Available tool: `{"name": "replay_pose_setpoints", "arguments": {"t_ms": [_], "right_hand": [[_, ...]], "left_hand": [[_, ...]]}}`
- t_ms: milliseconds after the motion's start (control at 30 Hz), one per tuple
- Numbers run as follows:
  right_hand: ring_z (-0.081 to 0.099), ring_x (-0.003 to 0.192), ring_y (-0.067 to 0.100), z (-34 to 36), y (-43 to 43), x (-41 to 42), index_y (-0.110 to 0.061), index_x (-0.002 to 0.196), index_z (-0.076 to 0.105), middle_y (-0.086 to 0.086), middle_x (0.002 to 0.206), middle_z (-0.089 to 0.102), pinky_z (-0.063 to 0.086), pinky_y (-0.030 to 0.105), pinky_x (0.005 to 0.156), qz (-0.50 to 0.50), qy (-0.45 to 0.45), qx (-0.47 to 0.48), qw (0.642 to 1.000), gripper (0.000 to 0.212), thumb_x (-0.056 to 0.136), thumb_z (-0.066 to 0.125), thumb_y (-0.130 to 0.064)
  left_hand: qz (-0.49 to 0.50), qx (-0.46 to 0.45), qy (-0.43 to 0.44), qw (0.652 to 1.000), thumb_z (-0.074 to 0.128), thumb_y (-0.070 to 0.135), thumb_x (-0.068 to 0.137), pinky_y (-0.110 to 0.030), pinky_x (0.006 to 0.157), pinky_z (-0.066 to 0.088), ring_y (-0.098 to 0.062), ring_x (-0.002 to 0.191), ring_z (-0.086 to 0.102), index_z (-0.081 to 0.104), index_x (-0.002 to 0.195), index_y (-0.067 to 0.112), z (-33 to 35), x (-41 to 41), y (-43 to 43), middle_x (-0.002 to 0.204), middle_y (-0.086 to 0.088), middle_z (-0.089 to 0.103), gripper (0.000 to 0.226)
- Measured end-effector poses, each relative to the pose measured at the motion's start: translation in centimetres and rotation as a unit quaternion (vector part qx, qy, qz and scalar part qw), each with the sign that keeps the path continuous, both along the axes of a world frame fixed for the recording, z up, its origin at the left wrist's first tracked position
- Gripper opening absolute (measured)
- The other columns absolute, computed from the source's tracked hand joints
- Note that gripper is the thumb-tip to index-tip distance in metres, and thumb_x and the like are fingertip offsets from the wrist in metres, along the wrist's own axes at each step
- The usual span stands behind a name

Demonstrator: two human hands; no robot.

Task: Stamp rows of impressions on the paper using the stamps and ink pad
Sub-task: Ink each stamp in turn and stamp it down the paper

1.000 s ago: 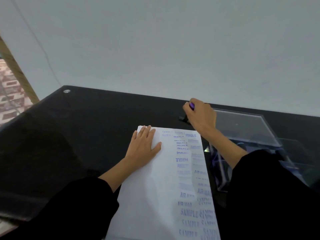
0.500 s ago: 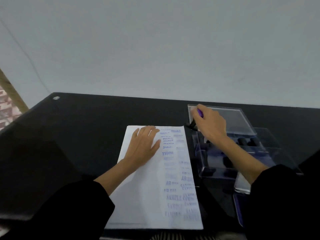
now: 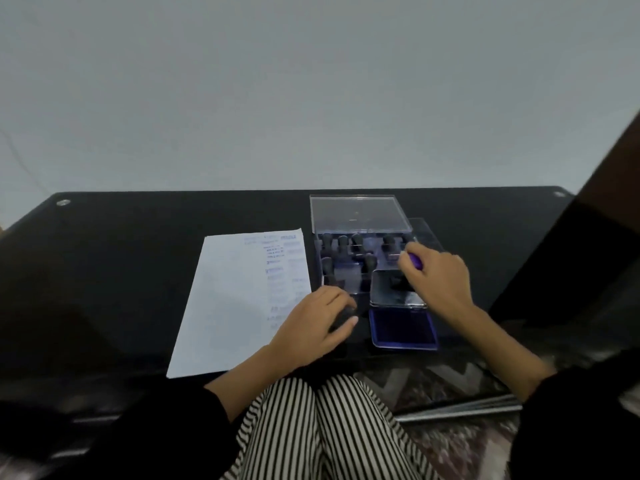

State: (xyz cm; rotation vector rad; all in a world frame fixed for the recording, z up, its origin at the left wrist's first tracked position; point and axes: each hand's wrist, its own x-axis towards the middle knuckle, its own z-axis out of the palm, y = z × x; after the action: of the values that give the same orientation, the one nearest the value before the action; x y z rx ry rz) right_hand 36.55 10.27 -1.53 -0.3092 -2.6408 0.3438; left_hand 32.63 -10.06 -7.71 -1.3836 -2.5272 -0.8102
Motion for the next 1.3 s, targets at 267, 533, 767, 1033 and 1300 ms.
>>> {"name": "replay_pose_setpoints", "arguments": {"t_ms": [267, 533, 767, 1033, 1300], "right_hand": [[0.056, 0.064, 0.022, -2.9, 2.2, 3.4, -0.017, 0.078, 0.058, -0.001, 0.06, 0.054, 0.033, 0.031, 0.073, -0.023, -0.045, 0.018, 0.999, 0.021, 0.092, 0.045, -0.027], [0.06, 0.069, 0.024, -4.7, 2.4, 3.8, -0.019, 0.08, 0.055, 0.004, 0.067, 0.064, 0.024, 0.03, 0.069, -0.027, -0.04, 0.043, 0.998, 0.021, 0.092, 0.042, -0.03], [0.059, 0.064, 0.024, -6.0, 2.6, 3.7, -0.016, 0.078, 0.058, 0.003, 0.062, 0.063, 0.026, 0.03, 0.068, -0.022, -0.021, 0.047, 0.998, 0.024, 0.09, 0.042, -0.031], [0.047, 0.058, 0.02, -5.5, 3.0, 3.3, -0.016, 0.072, 0.055, -0.002, 0.054, 0.049, 0.022, 0.029, 0.068, -0.007, -0.036, 0.063, 0.997, 0.031, 0.081, 0.034, -0.038], [0.044, 0.058, 0.018, -5.4, 3.0, 2.5, -0.016, 0.063, 0.047, -0.005, 0.049, 0.039, 0.022, 0.03, 0.066, 0.017, -0.059, 0.079, 0.995, 0.027, 0.075, 0.035, -0.037]], "left_hand": [[0.074, -0.071, -0.096, 0.99, 0.047, 0.051, 0.09, -0.021, 0.113, 0.021, -0.01, 0.138, 0.026, 0.028, 0.144, 0.014, -2.2, 2.3, 2.6, 0.149, 0.0, 0.031, 0.068], [0.084, -0.148, -0.096, 0.981, 0.042, 0.054, 0.092, -0.026, 0.118, 0.005, -0.013, 0.146, 0.003, 0.013, 0.149, 0.014, -3.3, 2.4, 3.0, 0.158, 0.0, 0.009, 0.075], [0.091, -0.161, -0.077, 0.98, 0.038, 0.056, 0.092, -0.032, 0.119, -0.002, -0.015, 0.147, 0.002, 0.011, 0.15, 0.013, -4.2, 2.7, 4.3, 0.159, -0.002, 0.008, 0.077], [0.099, -0.16, -0.062, 0.98, 0.036, 0.057, 0.092, -0.033, 0.12, -0.001, -0.015, 0.147, 0.003, 0.012, 0.15, 0.014, -4.7, 2.7, 4.3, 0.158, -0.002, 0.01, 0.076], [0.089, -0.145, -0.059, 0.984, 0.04, 0.054, 0.092, -0.034, 0.12, 0.002, -0.017, 0.146, 0.007, 0.018, 0.148, 0.014, -4.6, 2.6, 4.2, 0.157, -0.004, 0.014, 0.072]]}}
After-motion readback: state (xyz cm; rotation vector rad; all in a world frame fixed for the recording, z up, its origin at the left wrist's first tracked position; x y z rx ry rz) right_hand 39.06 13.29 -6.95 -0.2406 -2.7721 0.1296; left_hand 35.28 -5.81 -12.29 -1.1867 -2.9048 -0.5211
